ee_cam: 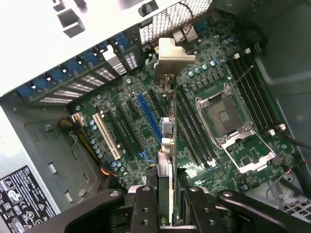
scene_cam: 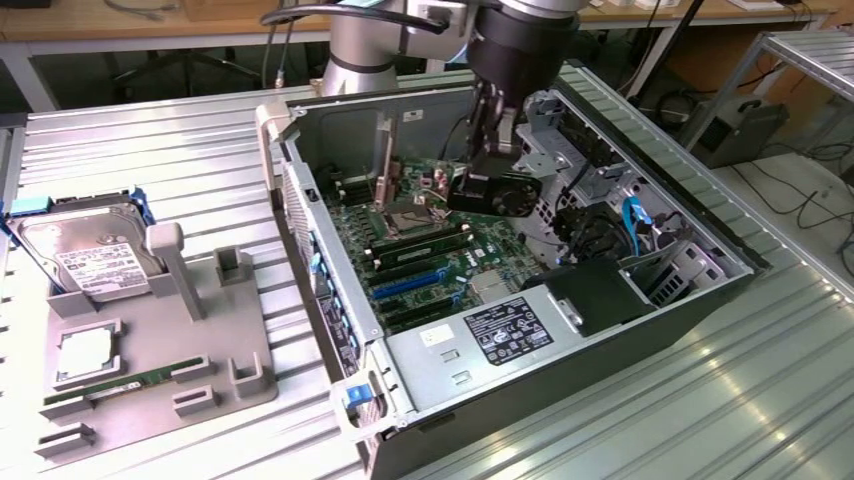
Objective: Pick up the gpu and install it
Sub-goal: 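Insert the gpu into the slot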
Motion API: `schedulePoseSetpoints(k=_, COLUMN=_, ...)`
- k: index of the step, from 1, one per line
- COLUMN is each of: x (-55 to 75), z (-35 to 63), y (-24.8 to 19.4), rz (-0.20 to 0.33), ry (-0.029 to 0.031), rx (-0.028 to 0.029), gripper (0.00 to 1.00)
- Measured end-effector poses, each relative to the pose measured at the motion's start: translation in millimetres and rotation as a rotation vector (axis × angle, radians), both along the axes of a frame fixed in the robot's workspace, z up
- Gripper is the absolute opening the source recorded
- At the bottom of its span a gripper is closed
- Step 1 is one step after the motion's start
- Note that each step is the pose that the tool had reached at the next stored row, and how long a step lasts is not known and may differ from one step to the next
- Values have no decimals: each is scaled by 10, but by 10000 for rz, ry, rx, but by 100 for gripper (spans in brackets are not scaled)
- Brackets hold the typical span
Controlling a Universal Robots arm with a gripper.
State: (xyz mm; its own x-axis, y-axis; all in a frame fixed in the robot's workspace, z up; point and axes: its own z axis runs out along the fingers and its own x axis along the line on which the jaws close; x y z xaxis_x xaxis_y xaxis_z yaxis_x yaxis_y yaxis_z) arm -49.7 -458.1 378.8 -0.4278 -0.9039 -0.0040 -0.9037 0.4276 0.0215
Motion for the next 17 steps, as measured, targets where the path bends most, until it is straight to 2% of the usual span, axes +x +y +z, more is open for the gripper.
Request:
schedulePoseSetpoints(k=8, x=0, z=-58, y=0, rz=1553, ry=-6, rx=0, gripper=26)
schedulePoseSetpoints(k=12, x=0, z=-101, y=0, rz=2600, ry=-7, rx=1, gripper=26)
schedulePoseSetpoints(k=17, x=-6, z=-146, y=0, rz=3349, ry=-15, rx=55, gripper=26)
